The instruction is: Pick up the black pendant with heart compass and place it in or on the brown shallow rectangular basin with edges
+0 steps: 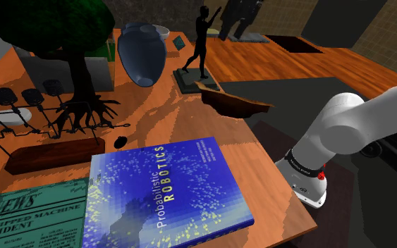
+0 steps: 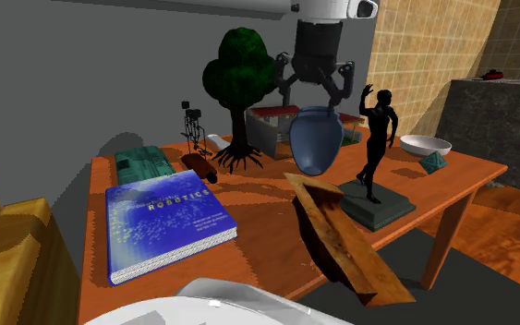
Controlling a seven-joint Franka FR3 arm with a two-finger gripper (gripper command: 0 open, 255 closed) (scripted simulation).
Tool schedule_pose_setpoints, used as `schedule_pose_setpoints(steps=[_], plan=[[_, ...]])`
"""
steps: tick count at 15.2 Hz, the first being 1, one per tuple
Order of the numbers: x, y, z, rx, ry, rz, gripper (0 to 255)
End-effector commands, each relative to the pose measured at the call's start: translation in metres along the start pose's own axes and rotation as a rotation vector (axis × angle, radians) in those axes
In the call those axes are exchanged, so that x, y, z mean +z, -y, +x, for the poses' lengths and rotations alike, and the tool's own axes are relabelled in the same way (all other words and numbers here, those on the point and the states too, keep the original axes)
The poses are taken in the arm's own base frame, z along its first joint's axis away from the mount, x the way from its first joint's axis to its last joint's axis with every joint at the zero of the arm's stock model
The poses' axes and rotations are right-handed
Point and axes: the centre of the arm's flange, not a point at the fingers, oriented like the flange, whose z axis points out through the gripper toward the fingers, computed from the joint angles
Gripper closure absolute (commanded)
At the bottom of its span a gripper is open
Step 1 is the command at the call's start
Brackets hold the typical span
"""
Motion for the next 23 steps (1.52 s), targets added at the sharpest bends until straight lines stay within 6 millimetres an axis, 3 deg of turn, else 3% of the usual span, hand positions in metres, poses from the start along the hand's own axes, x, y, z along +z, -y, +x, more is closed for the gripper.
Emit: schedule_pose_setpoints(steps=[1, 12, 23], plan=[[0.018, 0.018, 0.011, -0.011, 0.022, 0.000, 0], [0.117, 0.123, 0.060, -0.068, 0.142, -0.005, 0], [0.221, 0.229, 0.091, -0.126, 0.261, -0.010, 0]])
